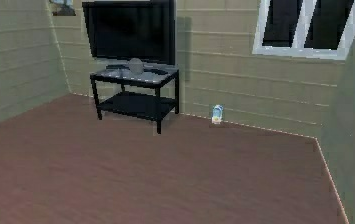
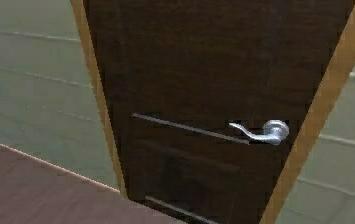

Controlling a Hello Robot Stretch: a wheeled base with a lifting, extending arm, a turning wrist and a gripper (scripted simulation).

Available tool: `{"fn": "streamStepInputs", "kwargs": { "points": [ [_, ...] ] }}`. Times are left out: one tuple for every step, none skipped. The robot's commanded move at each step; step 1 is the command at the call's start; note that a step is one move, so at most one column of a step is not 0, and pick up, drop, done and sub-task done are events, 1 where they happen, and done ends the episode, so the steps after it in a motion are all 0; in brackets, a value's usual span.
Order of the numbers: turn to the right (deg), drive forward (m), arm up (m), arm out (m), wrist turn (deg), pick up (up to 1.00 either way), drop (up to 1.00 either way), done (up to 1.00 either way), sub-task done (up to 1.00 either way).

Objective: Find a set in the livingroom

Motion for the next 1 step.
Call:
{"fn": "streamStepInputs", "kwargs": {
  "points": [
    [0.0,1.00,0.00,0.00,0.0,0.00,0.00,0.00,0.00]
  ]
}}
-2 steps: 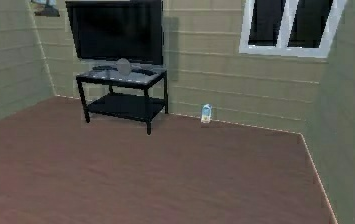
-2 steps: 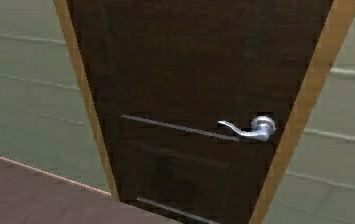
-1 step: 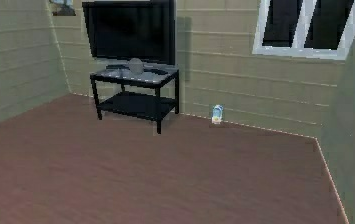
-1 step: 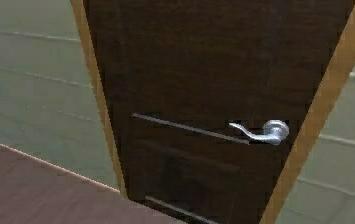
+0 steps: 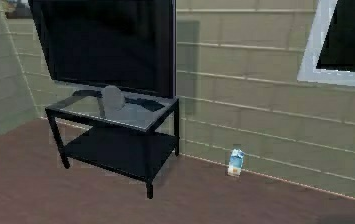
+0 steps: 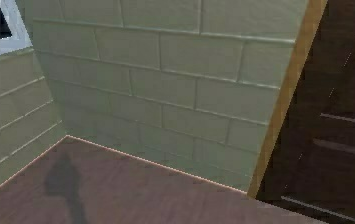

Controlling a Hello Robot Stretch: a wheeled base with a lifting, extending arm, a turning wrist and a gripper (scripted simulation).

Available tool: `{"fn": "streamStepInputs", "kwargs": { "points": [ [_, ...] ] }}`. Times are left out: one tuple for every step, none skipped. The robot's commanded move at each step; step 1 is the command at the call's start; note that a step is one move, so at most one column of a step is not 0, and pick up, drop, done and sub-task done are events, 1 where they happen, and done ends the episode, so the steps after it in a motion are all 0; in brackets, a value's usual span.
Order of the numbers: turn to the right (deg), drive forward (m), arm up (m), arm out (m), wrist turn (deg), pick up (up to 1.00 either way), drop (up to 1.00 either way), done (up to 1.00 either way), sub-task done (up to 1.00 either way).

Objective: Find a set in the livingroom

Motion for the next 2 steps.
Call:
{"fn": "streamStepInputs", "kwargs": {
  "points": [
    [0.0,0.65,0.00,0.00,0.0,0.00,0.00,0.00,0.00],
    [-27.0,0.00,0.00,0.00,0.0,0.00,0.00,0.00,0.00]
  ]
}}
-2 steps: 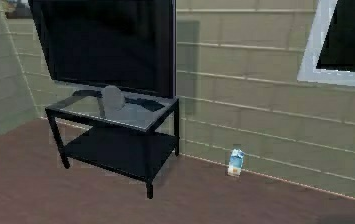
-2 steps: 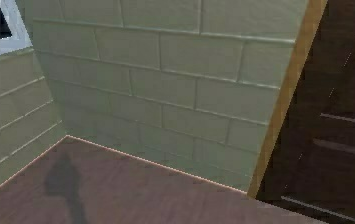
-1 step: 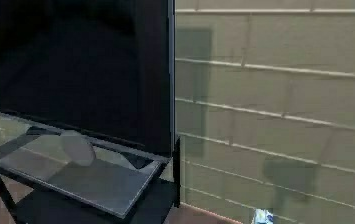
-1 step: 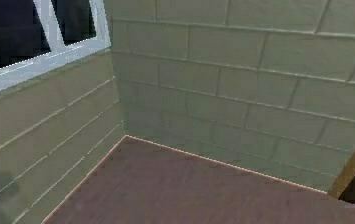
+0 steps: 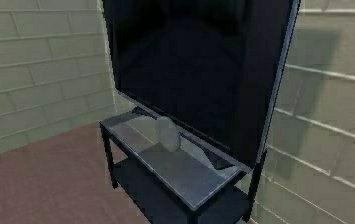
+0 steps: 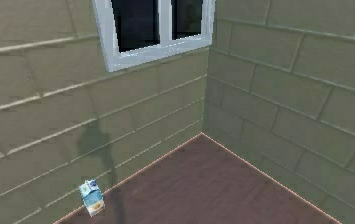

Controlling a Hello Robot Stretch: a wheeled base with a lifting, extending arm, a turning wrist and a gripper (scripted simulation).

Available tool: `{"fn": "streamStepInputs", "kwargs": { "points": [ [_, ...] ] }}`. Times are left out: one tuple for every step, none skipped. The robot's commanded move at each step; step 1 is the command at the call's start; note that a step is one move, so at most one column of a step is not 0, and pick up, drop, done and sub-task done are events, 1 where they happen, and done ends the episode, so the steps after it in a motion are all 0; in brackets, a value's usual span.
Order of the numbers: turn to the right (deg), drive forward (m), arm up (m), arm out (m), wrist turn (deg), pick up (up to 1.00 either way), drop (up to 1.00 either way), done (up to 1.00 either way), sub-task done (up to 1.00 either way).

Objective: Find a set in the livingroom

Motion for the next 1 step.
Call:
{"fn": "streamStepInputs", "kwargs": {
  "points": [
    [0.0,0.00,0.00,0.00,0.0,0.00,0.00,1.00,0.00]
  ]
}}
